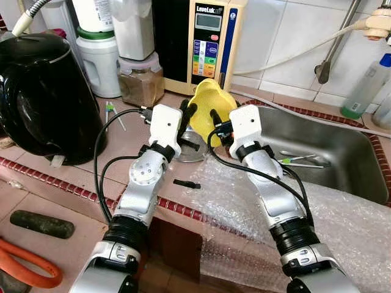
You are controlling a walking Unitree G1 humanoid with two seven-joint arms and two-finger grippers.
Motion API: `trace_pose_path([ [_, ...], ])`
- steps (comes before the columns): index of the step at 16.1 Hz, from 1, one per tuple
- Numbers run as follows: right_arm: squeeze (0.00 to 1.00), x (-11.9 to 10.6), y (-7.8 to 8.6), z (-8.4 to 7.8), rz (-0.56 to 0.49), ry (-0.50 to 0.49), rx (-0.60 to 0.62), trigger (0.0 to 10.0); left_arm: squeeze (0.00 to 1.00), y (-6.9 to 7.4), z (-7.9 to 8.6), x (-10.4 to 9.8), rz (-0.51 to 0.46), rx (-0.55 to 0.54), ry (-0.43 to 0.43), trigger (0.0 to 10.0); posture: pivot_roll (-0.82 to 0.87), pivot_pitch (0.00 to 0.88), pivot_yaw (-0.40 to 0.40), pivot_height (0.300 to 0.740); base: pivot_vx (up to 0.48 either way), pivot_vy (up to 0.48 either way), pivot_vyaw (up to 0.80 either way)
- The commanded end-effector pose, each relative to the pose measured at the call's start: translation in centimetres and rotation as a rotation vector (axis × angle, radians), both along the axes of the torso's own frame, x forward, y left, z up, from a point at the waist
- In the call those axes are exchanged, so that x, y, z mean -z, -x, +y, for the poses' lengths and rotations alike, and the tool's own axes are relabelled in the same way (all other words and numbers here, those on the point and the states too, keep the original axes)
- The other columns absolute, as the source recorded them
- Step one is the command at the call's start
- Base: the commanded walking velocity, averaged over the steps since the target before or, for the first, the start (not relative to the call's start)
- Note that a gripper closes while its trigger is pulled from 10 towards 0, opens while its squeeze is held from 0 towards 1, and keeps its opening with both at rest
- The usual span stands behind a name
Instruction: Kitchen organization
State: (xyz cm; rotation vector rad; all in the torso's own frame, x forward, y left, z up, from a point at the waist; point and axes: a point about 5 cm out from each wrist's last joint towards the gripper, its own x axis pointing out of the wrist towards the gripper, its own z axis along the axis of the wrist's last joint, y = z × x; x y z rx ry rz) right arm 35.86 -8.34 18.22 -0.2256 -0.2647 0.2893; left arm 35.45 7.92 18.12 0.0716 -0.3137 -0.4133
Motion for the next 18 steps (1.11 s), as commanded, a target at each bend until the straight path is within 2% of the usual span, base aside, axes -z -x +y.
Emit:
trace_pose_path([
  [1, 0.00, -0.6, -0.3, 0.2, -0.025, 0.011, -0.003, 0.0, 0.00, 0.1, -0.2, -0.6, -0.025, -0.001, -0.007, 0.0, 0.19, 0.000, -0.040, 0.740, 0.000, 0.000, 0.00],
  [13, 0.00, 0.3, -0.5, -1.6, -0.028, 0.049, 0.089, 0.0, 0.00, 0.7, -1.0, -0.6, -0.021, 0.033, 0.012, 0.0, 0.19, 0.000, -0.040, 0.740, 0.000, 0.000, 0.00],
  [15, 0.00, 0.4, -0.6, -1.8, -0.025, 0.054, 0.102, 0.0, 0.00, 0.9, -1.5, -0.4, -0.010, 0.056, 0.020, 3.8, 0.19, 0.000, -0.038, 0.740, 0.000, 0.000, 0.00],
  [16, 0.00, 0.4, -0.6, -1.8, -0.026, 0.055, 0.103, 0.0, 0.00, 0.9, -1.5, -0.4, -0.009, 0.059, 0.020, 3.8, 0.19, 0.000, -0.037, 0.740, 0.000, 0.000, 0.00],
  [17, 0.00, 0.4, -0.6, -1.9, -0.026, 0.050, 0.110, 0.0, 0.00, 1.1, -1.9, -0.5, 0.002, 0.103, 0.050, 9.0, 0.19, 0.000, -0.036, 0.740, 0.000, 0.000, 0.00],
  [18, 0.00, 0.5, -0.6, -2.1, -0.025, 0.044, 0.116, 0.0, 1.00, 1.5, -2.3, -0.6, 0.012, 0.165, 0.091, 10.0, 0.19, 0.000, -0.035, 0.740, 0.000, 0.000, 0.00],
])
